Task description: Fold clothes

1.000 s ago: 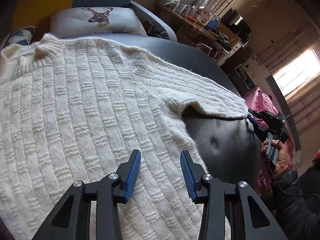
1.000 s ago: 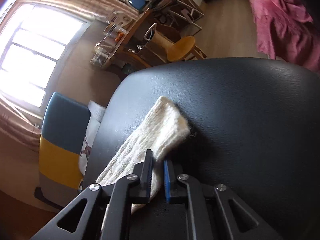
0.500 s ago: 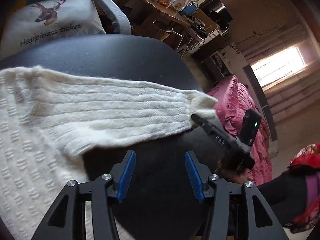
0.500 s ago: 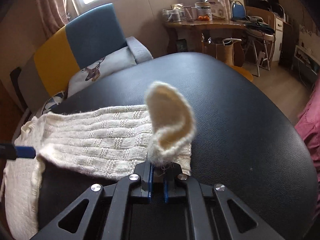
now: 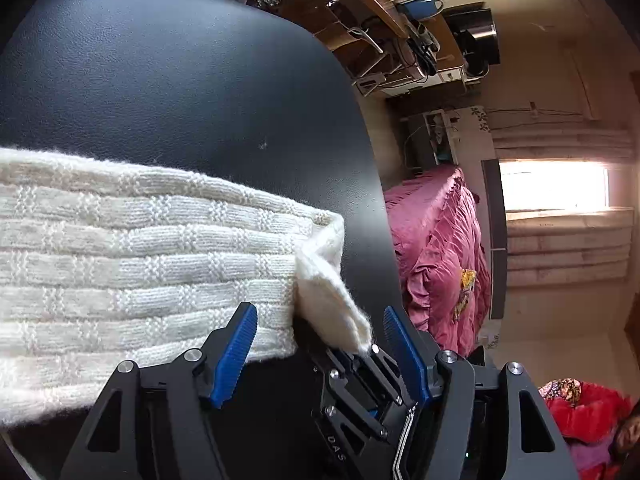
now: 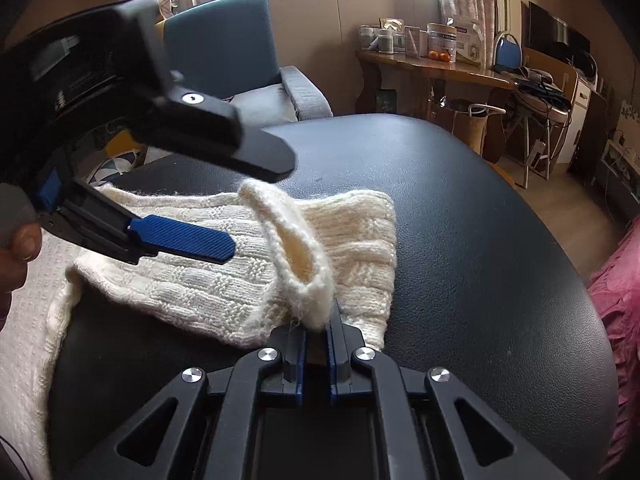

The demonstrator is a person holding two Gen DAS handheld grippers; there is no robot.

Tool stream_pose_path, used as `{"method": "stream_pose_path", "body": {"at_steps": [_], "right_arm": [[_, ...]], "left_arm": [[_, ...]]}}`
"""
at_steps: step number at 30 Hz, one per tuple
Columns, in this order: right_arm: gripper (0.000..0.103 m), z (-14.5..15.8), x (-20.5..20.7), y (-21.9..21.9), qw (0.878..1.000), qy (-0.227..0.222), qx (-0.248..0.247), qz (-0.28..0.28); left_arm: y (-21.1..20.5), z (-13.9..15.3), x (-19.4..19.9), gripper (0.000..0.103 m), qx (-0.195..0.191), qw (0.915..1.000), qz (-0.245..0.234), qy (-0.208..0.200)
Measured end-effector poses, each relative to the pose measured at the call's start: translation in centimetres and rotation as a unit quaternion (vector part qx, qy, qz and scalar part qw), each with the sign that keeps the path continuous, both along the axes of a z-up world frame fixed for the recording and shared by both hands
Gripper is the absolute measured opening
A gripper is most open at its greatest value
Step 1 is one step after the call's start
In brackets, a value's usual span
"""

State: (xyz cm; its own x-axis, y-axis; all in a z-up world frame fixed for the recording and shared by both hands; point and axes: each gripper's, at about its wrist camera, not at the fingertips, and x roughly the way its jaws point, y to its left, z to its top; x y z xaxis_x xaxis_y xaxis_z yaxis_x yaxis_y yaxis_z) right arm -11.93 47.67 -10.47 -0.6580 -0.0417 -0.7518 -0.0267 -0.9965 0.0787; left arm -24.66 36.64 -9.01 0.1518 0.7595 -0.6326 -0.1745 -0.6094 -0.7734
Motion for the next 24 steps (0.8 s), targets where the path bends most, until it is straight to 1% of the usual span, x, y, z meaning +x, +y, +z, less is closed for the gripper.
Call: {"method": "stream_pose_path", "body": {"at_steps": [3, 4, 6, 7, 8, 9, 10, 12, 14, 15, 16, 17, 18, 19, 20, 21, 22, 23, 24], "right_arm": [[0.007, 0.0, 0.1, -0.6, 1.000, 0.003, 0.018, 0.004], [0.008, 0.1, 0.1, -0.7, 1.000, 0.004, 0.021, 0.005], [0.009, 0.1, 0.2, -0.7, 1.000, 0.007, 0.023, 0.005], [0.009, 0.2, 0.2, -0.7, 1.000, 0.007, 0.022, 0.003], [0.010, 0.2, 0.2, -0.6, 1.000, 0.007, 0.022, 0.002], [0.010, 0.3, 0.3, -0.5, 1.000, 0.008, 0.019, 0.000], [0.010, 0.5, 0.5, -0.2, 1.000, 0.011, 0.009, -0.005], [0.016, 1.0, 1.1, 0.4, 1.000, 0.020, -0.018, -0.017], [0.020, 1.7, 2.1, 1.5, 0.997, 0.033, -0.065, -0.037], [0.020, 1.9, 2.6, 2.3, 0.992, 0.041, -0.108, -0.048], [0.020, 1.8, 3.1, 3.3, 0.982, 0.048, -0.173, -0.056], [0.022, 1.7, 3.7, 4.3, 0.968, 0.054, -0.236, -0.065], [0.024, 1.4, 4.1, 5.3, 0.948, 0.059, -0.306, -0.071], [0.026, 0.8, 4.5, 6.2, 0.919, 0.062, -0.382, -0.076], [0.027, 0.0, 4.7, 6.8, 0.886, 0.066, -0.452, -0.079], [0.028, -0.8, 4.9, 7.0, 0.854, 0.070, -0.509, -0.080], [0.029, -1.4, 4.9, 7.0, 0.826, 0.075, -0.554, -0.079], [0.033, -2.0, 5.0, 6.8, 0.798, 0.078, -0.592, -0.078], [0.037, -2.6, 4.8, 6.3, 0.774, 0.078, -0.624, -0.078]], "left_arm": [[1.2, -0.1, -0.1, 0.067, -0.002, 1.0000, -0.004, -0.004], [1.6, -0.1, -0.1, 0.065, -0.007, 1.0000, -0.007, 0.001], [2.5, -0.1, 0.3, 0.042, -0.033, 0.9987, -0.024, 0.029], [3.0, -0.1, 0.5, 0.021, -0.046, 0.9972, -0.037, 0.045], [3.3, -0.1, 0.9, 0.014, -0.065, 0.9949, -0.044, 0.063], [3.5, -0.1, 1.1, 0.011, -0.080, 0.9929, -0.047, 0.075], [3.4, 0.0, 1.2, 0.008, -0.084, 0.9921, -0.044, 0.083], [3.1, 0.4, 1.2, 0.007, -0.085, 0.9908, -0.036, 0.098], [2.5, 1.5, 1.3, 0.007, -0.076, 0.9895, -0.028, 0.119], [2.1, 2.2, 1.3, 0.007, -0.071, 0.9887, -0.022, 0.130], [1.6, 3.0, 1.1, 0.007, -0.061, 0.9884, -0.016, 0.138], [1.0, 3.9, 0.9, 0.007, -0.049, 0.9882, -0.009, 0.145], [0.4, 4.9, 0.7, 0.007, -0.041, 0.9873, -0.002, 0.154], [0.0, 5.8, 0.2, 0.007, -0.036, 0.9863, 0.006, 0.161], [-0.7, 6.7, -0.3, 0.007, -0.027, 0.9858, 0.012, 0.165], [-1.5, 7.6, -0.7, 0.007, -0.022, 0.9848, 0.019, 0.171], [-2.3, 8.5, -1.0, 0.007, -0.018, 0.9836, 0.026, 0.177], [-3.1, 9.4, -1.3, 0.007, -0.013, 0.9824, 0.033, 0.183], [-4.0, 10.3, -1.6, 0.007, -0.007, 0.9808, 0.041, 0.191]]}}
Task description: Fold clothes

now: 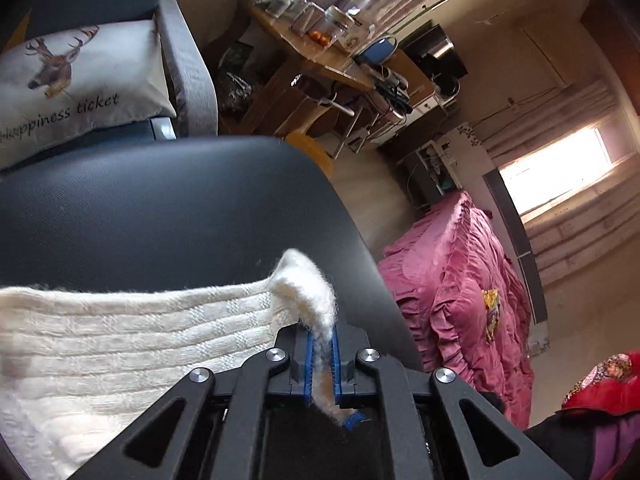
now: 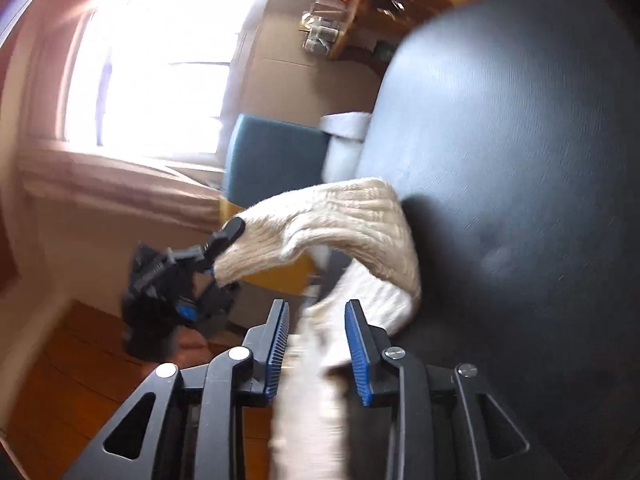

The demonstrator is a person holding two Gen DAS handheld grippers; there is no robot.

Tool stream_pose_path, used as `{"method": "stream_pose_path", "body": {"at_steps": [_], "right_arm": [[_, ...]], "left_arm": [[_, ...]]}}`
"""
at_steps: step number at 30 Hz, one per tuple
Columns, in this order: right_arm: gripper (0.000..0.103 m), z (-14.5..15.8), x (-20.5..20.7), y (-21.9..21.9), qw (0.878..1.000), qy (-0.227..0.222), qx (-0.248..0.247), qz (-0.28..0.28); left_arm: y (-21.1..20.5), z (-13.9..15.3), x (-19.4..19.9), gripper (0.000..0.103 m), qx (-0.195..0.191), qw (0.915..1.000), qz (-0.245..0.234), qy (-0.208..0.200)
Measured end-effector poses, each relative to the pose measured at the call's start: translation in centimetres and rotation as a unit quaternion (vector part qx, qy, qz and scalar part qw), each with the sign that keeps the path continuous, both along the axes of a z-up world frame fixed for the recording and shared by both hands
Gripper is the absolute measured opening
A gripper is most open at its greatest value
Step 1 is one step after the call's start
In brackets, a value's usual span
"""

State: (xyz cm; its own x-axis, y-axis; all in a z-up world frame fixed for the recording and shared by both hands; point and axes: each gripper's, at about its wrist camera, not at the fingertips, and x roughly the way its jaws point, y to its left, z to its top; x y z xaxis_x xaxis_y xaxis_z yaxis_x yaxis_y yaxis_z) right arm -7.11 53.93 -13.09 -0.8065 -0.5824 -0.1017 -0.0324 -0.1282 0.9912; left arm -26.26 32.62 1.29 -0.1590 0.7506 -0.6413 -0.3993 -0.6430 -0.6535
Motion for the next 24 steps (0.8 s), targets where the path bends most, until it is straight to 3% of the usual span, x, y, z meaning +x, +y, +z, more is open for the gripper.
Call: {"method": "stream_pose_path", "body": {"at_steps": [1, 3, 4, 6, 7, 13, 24], "right_arm": [[0.040, -0.7, -0.3, -0.7, 0.999, 0.000, -0.039, 0.001], [0.055, -1.9, -0.8, -2.2, 0.994, 0.000, -0.112, 0.001], [0.060, -2.4, -1.1, -3.0, 0.991, -0.004, -0.136, -0.003], [0.080, -3.2, -1.8, -4.4, 0.985, -0.014, -0.171, -0.014], [0.083, -3.4, -2.3, -5.1, 0.982, -0.017, -0.185, -0.018], [0.084, -3.7, -5.7, -10.1, 0.973, -0.026, -0.229, -0.023], [0.085, -4.8, -10.6, -20.1, 0.973, -0.076, -0.215, 0.019]], "left_arm": [[-1.2, 0.8, -0.3, 0.007, 0.008, 0.9999, 0.008, 0.005], [-3.7, 2.4, -0.9, 0.007, 0.025, 0.9993, 0.025, 0.010], [-5.0, 3.2, -1.1, 0.007, 0.033, 0.9987, 0.035, 0.016], [-7.6, 5.0, -1.3, 0.007, 0.045, 0.9972, 0.051, 0.032], [-8.7, 5.8, -1.3, 0.007, 0.051, 0.9963, 0.057, 0.038], [-16.5, 9.7, -0.8, 0.007, 0.082, 0.9889, 0.101, 0.072], [-31.6, 14.0, 1.1, 0.007, 0.123, 0.9671, 0.184, 0.125]]}}
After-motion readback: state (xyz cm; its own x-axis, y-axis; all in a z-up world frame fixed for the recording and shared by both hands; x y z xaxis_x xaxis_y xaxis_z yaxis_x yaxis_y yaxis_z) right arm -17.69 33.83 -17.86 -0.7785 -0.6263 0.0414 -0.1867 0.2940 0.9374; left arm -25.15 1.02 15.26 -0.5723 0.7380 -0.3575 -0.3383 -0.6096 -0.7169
